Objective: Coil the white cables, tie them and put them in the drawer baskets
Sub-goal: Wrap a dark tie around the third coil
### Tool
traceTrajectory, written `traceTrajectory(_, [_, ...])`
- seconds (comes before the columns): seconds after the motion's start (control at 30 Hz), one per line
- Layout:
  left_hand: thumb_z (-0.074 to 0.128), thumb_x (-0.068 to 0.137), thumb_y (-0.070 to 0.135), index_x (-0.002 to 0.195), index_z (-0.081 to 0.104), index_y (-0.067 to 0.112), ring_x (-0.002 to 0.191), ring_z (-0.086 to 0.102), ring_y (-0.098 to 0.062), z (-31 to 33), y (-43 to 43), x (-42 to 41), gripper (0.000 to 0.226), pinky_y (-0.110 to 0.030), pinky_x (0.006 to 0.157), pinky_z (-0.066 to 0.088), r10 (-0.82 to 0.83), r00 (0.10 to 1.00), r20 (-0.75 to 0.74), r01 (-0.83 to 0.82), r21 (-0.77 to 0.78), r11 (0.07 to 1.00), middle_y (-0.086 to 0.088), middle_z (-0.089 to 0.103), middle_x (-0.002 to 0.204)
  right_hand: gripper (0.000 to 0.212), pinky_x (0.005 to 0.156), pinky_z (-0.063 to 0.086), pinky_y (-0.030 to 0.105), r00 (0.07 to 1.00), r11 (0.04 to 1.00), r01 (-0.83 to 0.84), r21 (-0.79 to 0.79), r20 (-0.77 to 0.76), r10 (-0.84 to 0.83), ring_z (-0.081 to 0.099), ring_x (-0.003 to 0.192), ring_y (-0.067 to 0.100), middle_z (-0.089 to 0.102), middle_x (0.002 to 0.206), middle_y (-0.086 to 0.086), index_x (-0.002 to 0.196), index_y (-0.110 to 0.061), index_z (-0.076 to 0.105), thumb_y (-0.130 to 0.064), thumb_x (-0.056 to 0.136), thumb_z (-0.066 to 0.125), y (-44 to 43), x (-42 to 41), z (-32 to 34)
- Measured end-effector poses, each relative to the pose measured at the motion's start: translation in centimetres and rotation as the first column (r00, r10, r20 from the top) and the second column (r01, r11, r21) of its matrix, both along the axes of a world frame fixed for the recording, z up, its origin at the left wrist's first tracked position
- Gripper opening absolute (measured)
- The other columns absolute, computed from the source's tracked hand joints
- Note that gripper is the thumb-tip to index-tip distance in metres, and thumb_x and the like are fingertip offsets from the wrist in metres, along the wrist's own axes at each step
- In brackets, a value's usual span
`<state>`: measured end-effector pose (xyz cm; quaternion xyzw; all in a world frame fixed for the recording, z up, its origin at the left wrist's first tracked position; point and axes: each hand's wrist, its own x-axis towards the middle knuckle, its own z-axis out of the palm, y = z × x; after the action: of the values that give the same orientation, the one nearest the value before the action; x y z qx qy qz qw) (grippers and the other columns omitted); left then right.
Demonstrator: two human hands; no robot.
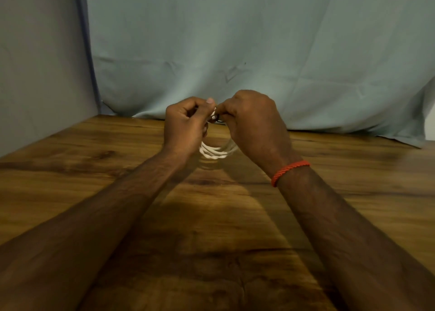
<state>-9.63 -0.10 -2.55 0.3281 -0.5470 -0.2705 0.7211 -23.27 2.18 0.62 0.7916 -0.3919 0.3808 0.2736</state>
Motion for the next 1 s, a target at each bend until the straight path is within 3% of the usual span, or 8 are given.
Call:
traceTrajectory(0.1, [0.067, 0.095, 0.016, 0.080, 0.071, -0.001, 0.049, 0.045, -0.013, -0.5, 0.1, -0.3, 0.023, -0.024, 0.049, 0.038, -0.019, 1.000, -0.019, 0.020, 0.035, 0.999, -0.028, 0.060, 0.071, 0.015, 0.069, 0.055, 0.043, 0.999, 0.998, -0.040, 0.045, 0.009, 0.039, 0.066, 0.078, 0.026, 0.070, 0.082, 0.005, 0.094, -0.020, 0.079, -0.014, 0.091, 0.066, -0.3, -0.3, 0.0])
traceTrajectory(0.23, [0.066, 0.095, 0.016, 0.075, 0.069, 0.007, 0.051, 0.042, -0.011, -0.7, 0.3, -0.5, 0.022, -0.024, 0.049, 0.035, -0.049, 0.995, -0.086, 0.057, 0.090, 0.994, -0.016, 0.056, 0.069, 0.012, 0.072, 0.058, 0.037, 0.936, 0.960, -0.235, 0.150, 0.302, 0.181, 0.070, 0.075, 0.010, 0.074, 0.080, -0.004, 0.086, -0.017, 0.074, -0.010, 0.080, 0.080, -0.2, -0.6, -0.3])
traceTrajectory(0.3, [0.065, 0.096, 0.016, 0.073, 0.068, 0.011, 0.052, 0.043, -0.010, -0.5, 0.2, -0.5, 0.024, -0.023, 0.048, 0.036, -0.056, 0.993, -0.105, 0.066, 0.096, 0.993, -0.013, 0.055, 0.071, 0.018, 0.070, 0.057, 0.035, 0.907, 0.948, -0.284, 0.146, 0.361, 0.216, 0.067, 0.071, 0.007, 0.070, 0.076, -0.007, 0.087, -0.014, 0.067, -0.009, 0.077, 0.082, 0.1, -0.6, -0.4])
traceTrajectory(0.5, [0.057, 0.098, 0.013, 0.075, 0.075, 0.016, 0.047, 0.048, -0.008, -0.2, 0.5, -0.5, 0.029, -0.023, 0.046, 0.038, -0.090, 0.983, -0.158, 0.104, 0.084, 0.991, 0.001, 0.063, 0.058, 0.024, 0.063, 0.054, 0.045, 0.954, 0.974, -0.225, -0.006, 0.203, 0.222, 0.064, 0.072, 0.021, 0.067, 0.078, -0.002, 0.093, -0.017, 0.057, -0.020, 0.080, 0.077, -0.3, -0.8, -0.8])
traceTrajectory(0.63, [0.059, 0.091, 0.009, 0.084, 0.076, 0.005, 0.045, 0.046, -0.011, -0.1, 0.9, -0.6, 0.019, -0.023, 0.047, 0.036, -0.130, 0.970, -0.204, 0.151, 0.089, 0.984, -0.002, 0.061, 0.056, 0.023, 0.061, 0.052, 0.040, 0.967, 0.987, -0.135, -0.086, 0.205, 0.150, 0.057, 0.076, 0.014, 0.062, 0.082, -0.003, 0.095, -0.024, 0.059, -0.031, 0.082, 0.077, -0.7, -1.2, -1.3])
traceTrajectory(0.83, [0.058, 0.091, 0.010, 0.079, 0.076, 0.010, 0.047, 0.046, -0.012, 0.0, 1.0, -0.5, 0.021, -0.023, 0.047, 0.036, -0.137, 0.972, -0.193, 0.156, 0.088, 0.984, -0.006, 0.062, 0.060, 0.023, 0.060, 0.048, 0.031, 0.953, 0.977, -0.175, -0.123, 0.230, 0.199, 0.050, 0.077, 0.007, 0.062, 0.083, -0.004, 0.094, -0.018, 0.062, -0.034, 0.085, 0.075, -1.3, -1.4, -1.6])
traceTrajectory(1.0, [0.057, 0.092, 0.008, 0.078, 0.074, 0.009, 0.047, 0.045, -0.011, 0.1, 1.0, -0.7, 0.022, -0.021, 0.046, 0.034, -0.165, 0.960, -0.226, 0.192, 0.103, 0.976, -0.005, 0.062, 0.060, 0.020, 0.059, 0.048, 0.040, 0.945, 0.965, -0.214, -0.150, 0.218, 0.244, 0.055, 0.080, 0.018, 0.062, 0.078, -0.005, 0.084, -0.016, 0.064, -0.031, 0.086, 0.077, -1.5, -1.3, -1.8])
